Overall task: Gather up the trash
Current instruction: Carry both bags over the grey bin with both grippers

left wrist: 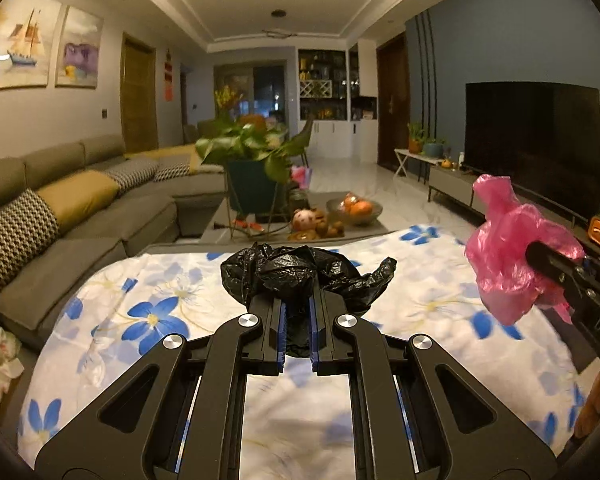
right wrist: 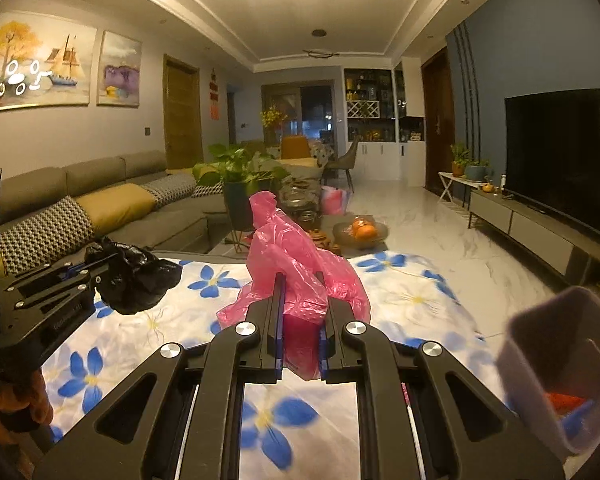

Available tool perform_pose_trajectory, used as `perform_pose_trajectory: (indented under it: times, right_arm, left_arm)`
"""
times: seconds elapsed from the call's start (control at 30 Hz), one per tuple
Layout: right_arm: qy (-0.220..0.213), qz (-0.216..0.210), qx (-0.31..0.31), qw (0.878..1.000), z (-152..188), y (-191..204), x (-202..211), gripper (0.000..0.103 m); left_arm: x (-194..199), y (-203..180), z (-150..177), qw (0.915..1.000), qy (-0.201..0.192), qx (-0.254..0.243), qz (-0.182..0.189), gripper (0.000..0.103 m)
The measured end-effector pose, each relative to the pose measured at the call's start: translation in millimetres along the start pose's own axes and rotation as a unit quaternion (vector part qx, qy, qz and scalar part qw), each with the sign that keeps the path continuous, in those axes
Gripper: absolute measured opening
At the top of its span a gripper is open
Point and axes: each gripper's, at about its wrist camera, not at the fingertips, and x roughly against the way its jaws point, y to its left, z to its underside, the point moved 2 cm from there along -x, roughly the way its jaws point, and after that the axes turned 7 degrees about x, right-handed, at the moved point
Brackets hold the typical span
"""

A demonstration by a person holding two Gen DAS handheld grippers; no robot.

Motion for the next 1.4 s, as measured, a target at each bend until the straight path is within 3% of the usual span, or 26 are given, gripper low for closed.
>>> perform_pose_trajectory:
  times: [0.27, 0.6, 1.03, 1.4]
  right_arm:
    - [-0.023, 0.051, -0.017, 0.998, 9, -50, 65, 0.013]
    - [-0.03, 0.122, -0.042, 0.991, 22, -111, 105, 0.013]
    - [-0.011, 0.224, -0.083, 0.971, 59, -205, 105, 0.014]
    - [0.001, 0.232, -0.116, 0.966, 91, -253, 95, 0.022]
  left_arm:
    - [37, -70, 8, 0.9985, -0.008, -0.013, 0.053, 0.008]
    - [50, -158, 16, 0.9923, -0.013, -0.046, 0.114, 0.008]
    - [10, -268, 33, 0.9714, 0.009, -0.065, 0.228, 0.009]
    - [-32, -315, 55, 0.9521, 0.042, -0.059, 0.297, 0.011]
